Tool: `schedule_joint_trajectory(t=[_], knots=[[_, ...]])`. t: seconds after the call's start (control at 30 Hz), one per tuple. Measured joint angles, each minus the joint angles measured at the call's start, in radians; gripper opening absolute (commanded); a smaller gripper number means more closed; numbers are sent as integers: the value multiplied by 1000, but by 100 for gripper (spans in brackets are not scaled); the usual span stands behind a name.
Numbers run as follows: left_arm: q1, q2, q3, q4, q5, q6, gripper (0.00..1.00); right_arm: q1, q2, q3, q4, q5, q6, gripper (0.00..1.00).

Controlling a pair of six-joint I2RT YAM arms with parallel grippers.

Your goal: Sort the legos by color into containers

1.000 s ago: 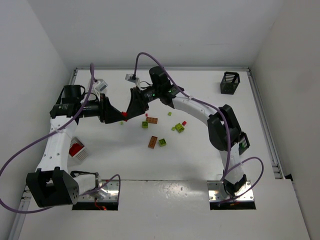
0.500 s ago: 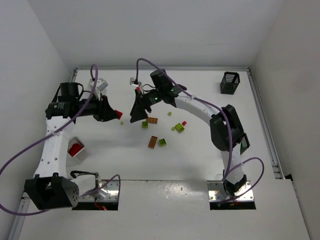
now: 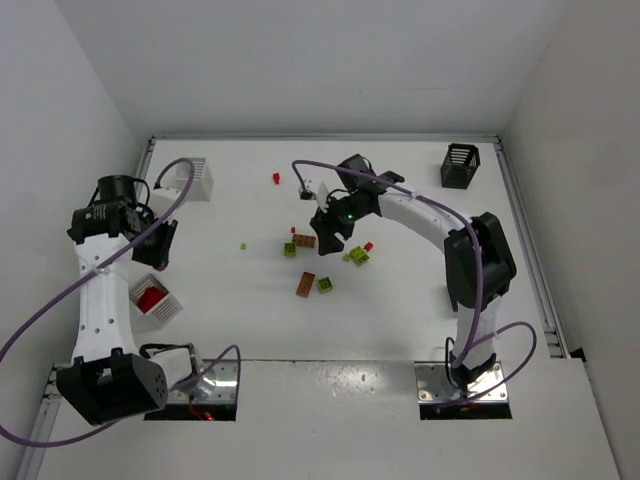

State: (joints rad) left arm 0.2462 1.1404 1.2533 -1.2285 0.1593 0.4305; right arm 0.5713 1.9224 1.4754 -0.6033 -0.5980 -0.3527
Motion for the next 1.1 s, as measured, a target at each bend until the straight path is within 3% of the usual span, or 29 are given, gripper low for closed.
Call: schedule_joint_trajectory(t=[0.2, 0.47, 0.6, 0.73, 0.87, 1.0, 1.1], knots=[[91, -32, -76, -43, -131, 67, 11, -36, 38, 78, -114, 43, -66, 64], [137, -30, -187, 0, -186, 89, 17, -51, 75, 115, -141, 49, -81, 64], [142, -16, -199, 27, -196, 89, 28, -51, 76, 115, -140, 48, -81, 64], [143, 3, -202, 59, -207, 89, 53, -51, 76, 115, -138, 51, -76, 64], [152, 26, -206, 77, -213, 87, 61, -55, 76, 115, -123, 72, -45, 64], [159, 54, -203, 90, -212, 85, 61, -67, 76, 115, -83, 91, 12, 64], [166, 73, -174, 90, -195, 85, 61, -82, 78, 116, -47, 111, 79, 57]])
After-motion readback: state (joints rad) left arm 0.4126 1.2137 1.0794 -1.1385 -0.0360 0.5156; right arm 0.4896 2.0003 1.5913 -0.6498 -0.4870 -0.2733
